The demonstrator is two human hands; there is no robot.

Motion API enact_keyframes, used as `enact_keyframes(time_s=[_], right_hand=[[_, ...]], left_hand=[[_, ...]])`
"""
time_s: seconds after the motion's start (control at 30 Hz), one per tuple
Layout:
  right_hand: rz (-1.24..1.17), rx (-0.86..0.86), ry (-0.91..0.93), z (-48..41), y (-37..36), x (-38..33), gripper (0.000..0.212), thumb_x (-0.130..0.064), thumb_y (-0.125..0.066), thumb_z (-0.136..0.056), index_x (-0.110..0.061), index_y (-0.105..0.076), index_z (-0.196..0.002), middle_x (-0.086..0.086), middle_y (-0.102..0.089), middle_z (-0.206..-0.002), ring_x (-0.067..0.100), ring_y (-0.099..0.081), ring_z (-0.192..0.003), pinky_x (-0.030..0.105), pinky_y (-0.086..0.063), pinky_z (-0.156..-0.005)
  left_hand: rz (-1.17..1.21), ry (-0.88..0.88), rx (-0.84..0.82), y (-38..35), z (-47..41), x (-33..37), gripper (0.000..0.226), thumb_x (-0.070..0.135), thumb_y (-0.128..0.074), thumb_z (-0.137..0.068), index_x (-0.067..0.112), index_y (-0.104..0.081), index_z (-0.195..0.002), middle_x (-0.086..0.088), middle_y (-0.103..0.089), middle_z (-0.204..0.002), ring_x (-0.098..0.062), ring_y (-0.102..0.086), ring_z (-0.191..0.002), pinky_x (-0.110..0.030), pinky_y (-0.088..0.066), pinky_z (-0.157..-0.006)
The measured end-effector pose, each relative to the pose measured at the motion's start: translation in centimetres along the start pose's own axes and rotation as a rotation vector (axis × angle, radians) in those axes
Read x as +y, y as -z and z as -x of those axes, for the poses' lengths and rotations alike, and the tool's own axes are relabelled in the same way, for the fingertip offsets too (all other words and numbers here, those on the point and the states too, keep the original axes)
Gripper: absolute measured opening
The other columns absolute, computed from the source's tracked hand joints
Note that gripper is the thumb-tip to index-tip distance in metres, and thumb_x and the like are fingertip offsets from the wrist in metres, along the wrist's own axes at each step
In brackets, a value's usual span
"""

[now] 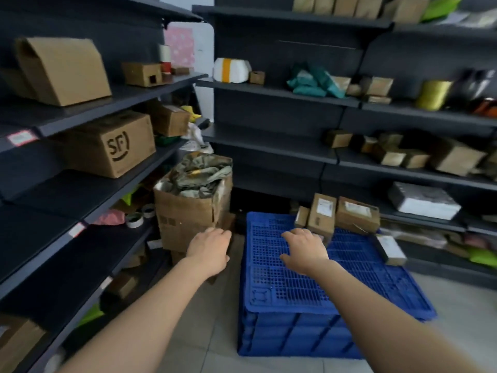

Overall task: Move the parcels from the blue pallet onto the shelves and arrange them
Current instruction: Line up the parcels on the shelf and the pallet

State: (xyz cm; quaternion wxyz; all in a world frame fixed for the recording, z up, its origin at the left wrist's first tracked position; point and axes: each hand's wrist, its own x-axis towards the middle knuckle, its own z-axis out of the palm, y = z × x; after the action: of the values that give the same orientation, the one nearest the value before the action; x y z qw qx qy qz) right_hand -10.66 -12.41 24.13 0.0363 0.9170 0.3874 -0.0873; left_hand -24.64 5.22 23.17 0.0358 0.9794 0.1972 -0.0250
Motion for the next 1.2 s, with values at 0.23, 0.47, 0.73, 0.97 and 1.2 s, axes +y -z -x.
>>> enact_keyframes(time_s=[0.23,0.47,0.73,0.97,1.2], right_hand=[[-0.037,-0.028,-0.171,0.3,-1.2,12.9,0.063,-0.045,-0.054,-0.094,-0.02,-0.033,-0.147,0.006,-0.039,-0.146,0.028,-0.035,-0.136,0.043,-0.033,-0.11],[-0.067,-0.073,-0.283,-0.9,-2.9,24.3,0.056,-0.044,-0.054,-0.094,-0.019,-0.039,-0.142,0.007,-0.045,-0.14,0.029,-0.038,-0.132,0.043,-0.036,-0.107],[-0.134,-0.135,-0.385,-3.8,-6.0,34.5,0.051,-0.044,-0.054,-0.094,-0.019,-0.043,-0.137,0.007,-0.048,-0.134,0.028,-0.041,-0.127,0.041,-0.037,-0.104],[-0.158,-0.199,-0.484,-8.6,-9.0,42.2,0.053,-0.046,-0.054,-0.092,-0.019,-0.044,-0.137,0.008,-0.048,-0.136,0.029,-0.043,-0.127,0.042,-0.038,-0.106],[-0.187,-0.257,-0.531,-12.7,-12.7,49.3,0.052,-0.045,-0.054,-0.092,-0.02,-0.044,-0.136,0.007,-0.049,-0.136,0.027,-0.044,-0.126,0.04,-0.039,-0.103]], left_hand=[[0.019,-0.139,-0.092,-2.0,-8.0,11.0,0.056,0.034,-0.058,-0.094,0.017,-0.037,-0.143,-0.001,-0.048,-0.139,-0.023,-0.041,-0.13,-0.041,-0.043,-0.101],[0.037,-0.162,-0.131,-4.2,-14.9,21.2,0.064,0.033,-0.054,-0.097,0.015,-0.025,-0.151,-0.002,-0.037,-0.15,-0.023,-0.031,-0.14,-0.038,-0.037,-0.109],[0.046,-0.227,-0.219,-7.5,-23.0,30.3,0.063,0.033,-0.055,-0.096,0.015,-0.027,-0.149,-0.002,-0.036,-0.151,-0.023,-0.031,-0.14,-0.04,-0.035,-0.111],[0.069,-0.302,-0.343,-11.3,-32.0,36.6,0.062,0.033,-0.054,-0.097,0.016,-0.026,-0.15,-0.003,-0.037,-0.15,-0.023,-0.033,-0.138,-0.039,-0.037,-0.108],[0.091,-0.334,-0.482,-15.7,-38.9,43.0,0.06,0.032,-0.054,-0.097,0.014,-0.029,-0.148,-0.004,-0.039,-0.148,-0.024,-0.034,-0.138,-0.04,-0.04,-0.106]])
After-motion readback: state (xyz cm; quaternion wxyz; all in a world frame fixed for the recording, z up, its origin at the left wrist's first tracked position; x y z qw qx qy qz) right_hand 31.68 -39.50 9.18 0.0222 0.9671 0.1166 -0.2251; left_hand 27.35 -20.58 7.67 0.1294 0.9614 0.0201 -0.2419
